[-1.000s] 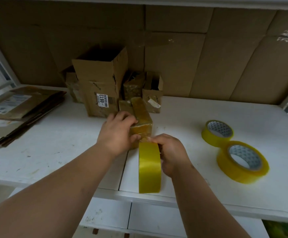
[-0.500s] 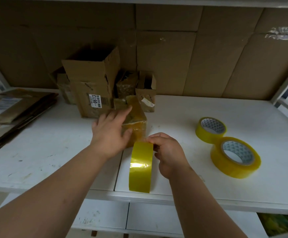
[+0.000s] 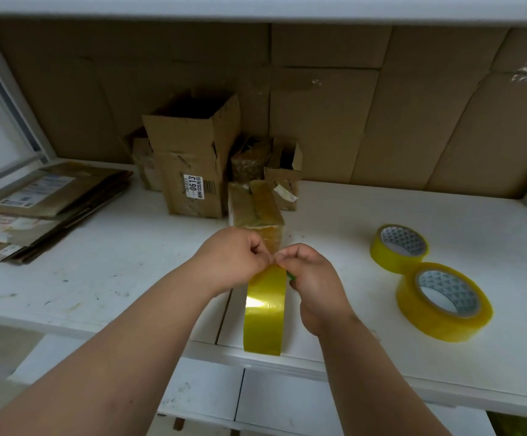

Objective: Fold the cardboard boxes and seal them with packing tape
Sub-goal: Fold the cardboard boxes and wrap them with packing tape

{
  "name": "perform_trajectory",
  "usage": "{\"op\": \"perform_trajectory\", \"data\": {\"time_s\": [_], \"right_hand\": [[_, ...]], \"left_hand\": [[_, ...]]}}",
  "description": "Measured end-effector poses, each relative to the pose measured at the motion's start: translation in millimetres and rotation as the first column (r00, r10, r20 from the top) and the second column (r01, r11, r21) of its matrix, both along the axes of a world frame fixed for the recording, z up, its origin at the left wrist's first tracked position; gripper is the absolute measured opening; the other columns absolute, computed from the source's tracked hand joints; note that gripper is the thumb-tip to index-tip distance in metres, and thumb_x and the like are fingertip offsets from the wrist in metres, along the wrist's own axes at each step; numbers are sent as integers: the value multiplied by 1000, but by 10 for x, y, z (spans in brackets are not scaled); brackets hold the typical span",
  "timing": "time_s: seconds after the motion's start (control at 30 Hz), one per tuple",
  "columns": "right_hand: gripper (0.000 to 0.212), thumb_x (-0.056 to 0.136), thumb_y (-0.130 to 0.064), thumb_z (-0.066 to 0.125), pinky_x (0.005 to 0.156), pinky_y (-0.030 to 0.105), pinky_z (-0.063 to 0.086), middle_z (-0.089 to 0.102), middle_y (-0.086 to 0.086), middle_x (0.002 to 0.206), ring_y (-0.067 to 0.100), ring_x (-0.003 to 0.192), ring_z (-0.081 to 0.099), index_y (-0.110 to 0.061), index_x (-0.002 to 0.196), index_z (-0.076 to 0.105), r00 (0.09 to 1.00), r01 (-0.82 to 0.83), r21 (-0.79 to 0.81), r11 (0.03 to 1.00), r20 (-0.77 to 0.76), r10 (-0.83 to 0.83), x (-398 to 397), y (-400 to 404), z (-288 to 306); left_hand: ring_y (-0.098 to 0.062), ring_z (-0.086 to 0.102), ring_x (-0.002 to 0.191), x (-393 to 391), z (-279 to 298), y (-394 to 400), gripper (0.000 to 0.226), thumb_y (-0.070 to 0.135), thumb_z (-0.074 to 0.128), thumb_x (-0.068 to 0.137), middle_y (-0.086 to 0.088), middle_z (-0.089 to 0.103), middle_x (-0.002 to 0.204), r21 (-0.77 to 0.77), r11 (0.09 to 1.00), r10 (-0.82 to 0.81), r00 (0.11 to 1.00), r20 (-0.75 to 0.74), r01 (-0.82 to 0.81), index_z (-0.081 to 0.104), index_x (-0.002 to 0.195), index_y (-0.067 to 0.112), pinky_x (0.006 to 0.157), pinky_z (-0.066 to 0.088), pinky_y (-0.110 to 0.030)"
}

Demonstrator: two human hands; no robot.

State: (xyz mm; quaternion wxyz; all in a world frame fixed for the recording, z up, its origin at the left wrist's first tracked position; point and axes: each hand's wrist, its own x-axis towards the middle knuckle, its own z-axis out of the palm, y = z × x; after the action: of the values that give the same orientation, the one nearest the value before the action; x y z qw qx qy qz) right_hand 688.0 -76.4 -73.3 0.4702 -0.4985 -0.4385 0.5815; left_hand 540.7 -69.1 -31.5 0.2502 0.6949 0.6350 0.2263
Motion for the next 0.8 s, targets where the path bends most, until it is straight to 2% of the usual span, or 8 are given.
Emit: {"op": "perform_trajectory", "data": {"time_s": [0.13, 0.3, 0.37, 0.43, 0.53, 0.6, 0.67, 0.8], "right_hand": [[18, 94, -12, 62, 50, 4, 41, 70, -14, 73, -11, 60, 59, -20, 81, 72, 998, -4, 40, 999, 64, 2, 24, -36, 16], [4, 83, -43, 70, 69, 9, 43, 70, -29, 88, -16, 86, 61, -46, 85, 70, 995, -45, 68, 997, 90, 39, -33, -188, 72], [30, 70, -47, 67, 74, 15, 46, 69, -22, 92, -6, 90, 64, -53, 98, 58, 992, -116, 43, 992, 64, 113, -12, -232, 84], [56, 68, -44, 67, 85, 28, 50, 66, -13, 104, 7, 99, 64, -46, 120, 46, 984, -165, -7, 986, 62, 165, 40, -237, 71], [60, 86, -34, 69, 104, 41, 46, 61, -9, 127, 14, 115, 59, -39, 140, 45, 967, -239, -19, 971, 85, 240, 96, -261, 81], [66, 86, -31, 68, 109, 45, 42, 57, -5, 136, 18, 123, 55, -41, 146, 40, 957, -265, -13, 964, 117, 265, 102, -260, 100], [62, 90, -25, 63, 106, 41, 45, 59, -5, 134, 17, 120, 57, -40, 146, 40, 948, -267, 10, 964, 184, 261, 98, -224, 148], [48, 95, -24, 52, 83, 22, 48, 58, -14, 115, 4, 98, 57, -41, 140, 47, 913, -272, 35, 962, 325, 246, 125, -128, 256]], "left_hand": [[-12, 63, 78, 50, 62, -43, 11, 24, 66, 89, 6, 70, 81, 11, 1000, 26, 998, -65, -26, 72, 80, 22, 63, 45, -24], [-19, 60, 90, 95, 15, -123, 15, 22, 56, 94, 5, 61, 91, 134, 986, 126, 963, -239, -95, 59, 82, 29, 68, 39, -27], [-21, 59, 94, 101, -13, -149, 11, 23, 53, 96, 2, 60, 98, 178, 976, 169, 953, -250, -127, 62, 91, 25, 70, 38, -27], [-22, 59, 95, 82, -12, -177, 12, 24, 52, 99, 0, 62, 101, 207, 963, 217, 951, -220, -172, 64, 96, 22, 71, 37, -27], [-22, 60, 92, 65, 21, -223, 12, 25, 51, 99, 4, 60, 96, 258, 948, 240, 951, -197, -186, 60, 92, 25, 70, 36, -28], [-24, 59, 90, 93, 41, -262, 11, 24, 50, 100, 3, 58, 99, 288, 944, 224, 952, -208, -159, 56, 91, 25, 70, 37, -30], [-29, 60, 90, 126, 54, -302, 11, 23, 48, 100, 1, 57, 104, 327, 934, 219, 955, -202, -145, 57, 95, 21, 73, 44, -34], [-29, 58, 82, 217, 93, -382, 11, 19, 51, 98, 6, 50, 95, 500, 853, 214, 974, -74, -149, 59, 93, 15, 72, 47, -40]]}}
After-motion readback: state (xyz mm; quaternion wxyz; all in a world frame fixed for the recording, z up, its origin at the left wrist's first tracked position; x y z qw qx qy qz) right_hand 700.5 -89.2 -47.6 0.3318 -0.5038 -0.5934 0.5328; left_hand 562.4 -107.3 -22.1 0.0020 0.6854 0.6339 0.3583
